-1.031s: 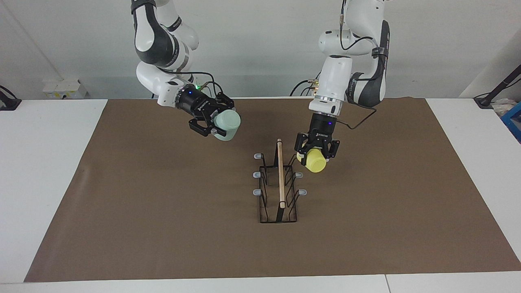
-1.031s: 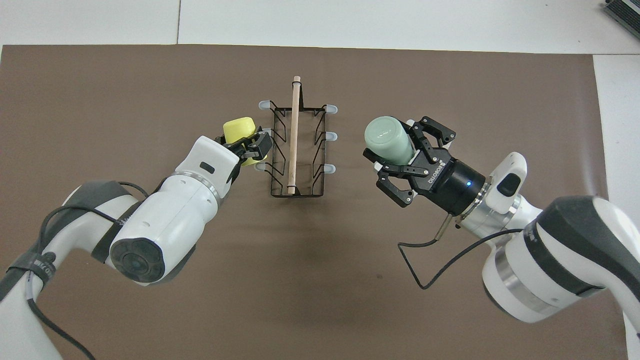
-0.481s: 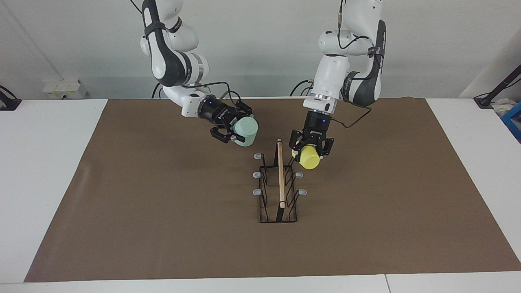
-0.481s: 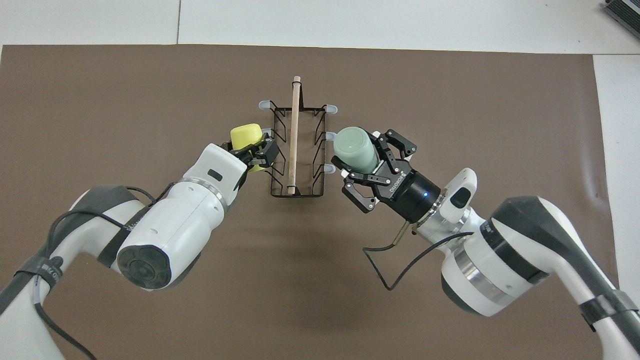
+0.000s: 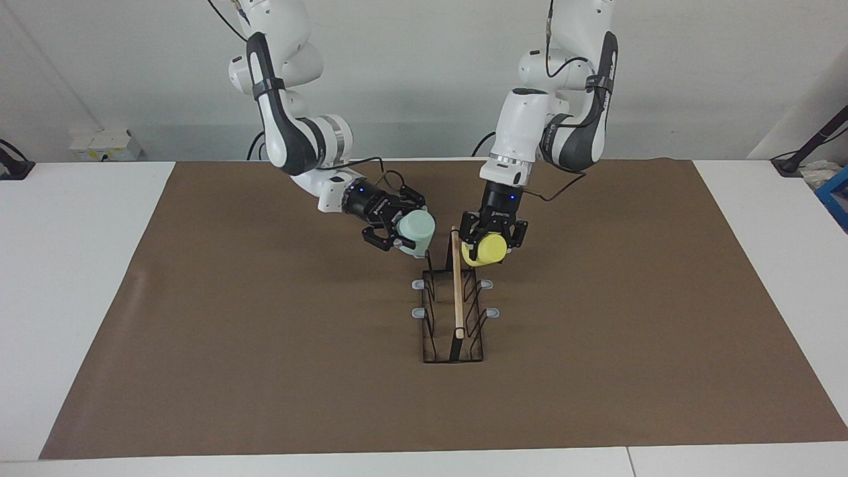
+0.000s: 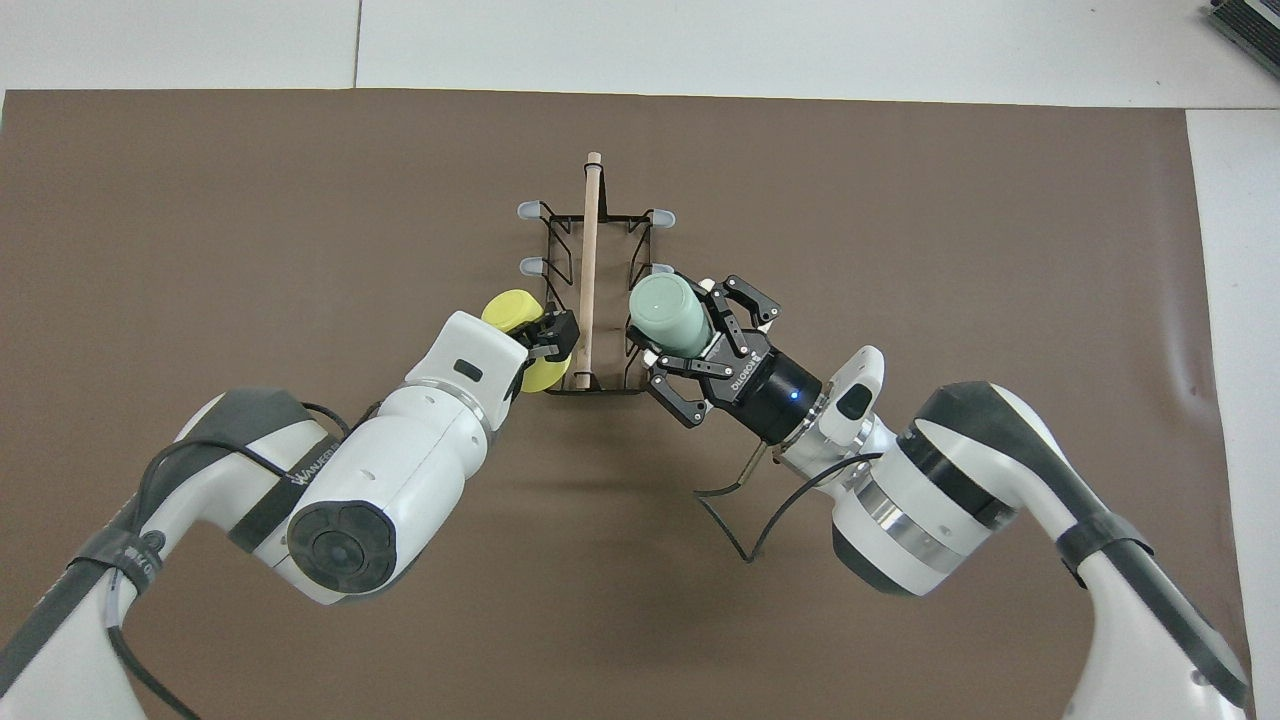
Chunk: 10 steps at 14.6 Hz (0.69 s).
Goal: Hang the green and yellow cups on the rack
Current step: 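Hang the yellow cup on a rack peg with the left gripper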
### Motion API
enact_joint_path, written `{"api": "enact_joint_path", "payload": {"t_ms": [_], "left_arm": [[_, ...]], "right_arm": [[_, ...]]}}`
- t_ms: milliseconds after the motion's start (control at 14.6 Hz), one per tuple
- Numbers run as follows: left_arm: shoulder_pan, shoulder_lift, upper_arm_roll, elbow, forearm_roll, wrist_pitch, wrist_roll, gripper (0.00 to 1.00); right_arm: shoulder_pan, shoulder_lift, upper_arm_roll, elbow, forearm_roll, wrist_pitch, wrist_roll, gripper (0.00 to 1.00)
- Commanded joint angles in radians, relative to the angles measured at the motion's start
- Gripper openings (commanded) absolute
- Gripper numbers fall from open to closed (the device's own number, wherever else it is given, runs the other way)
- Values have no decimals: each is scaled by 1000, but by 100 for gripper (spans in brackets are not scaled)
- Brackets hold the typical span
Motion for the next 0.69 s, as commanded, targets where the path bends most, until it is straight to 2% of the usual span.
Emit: {"api": "enact_joint_path", "payload": {"t_ms": [0, 69, 206, 618], "left_arm": [[9, -45, -10, -29, 20, -39, -29, 94], [9, -45, -13, -20, 19, -77, -29, 100], [1, -40, -15, 28, 19, -178, -20, 100], [4, 0, -16, 157, 19, -319, 0, 100]], "right_arm": [[4, 66, -1, 4, 95, -65, -88, 0], [6, 66, -1, 4, 95, -62, -88, 0], [16, 67, -1, 4, 95, -57, -88, 0], [16, 90, -1, -17, 99, -85, -108, 0]]}}
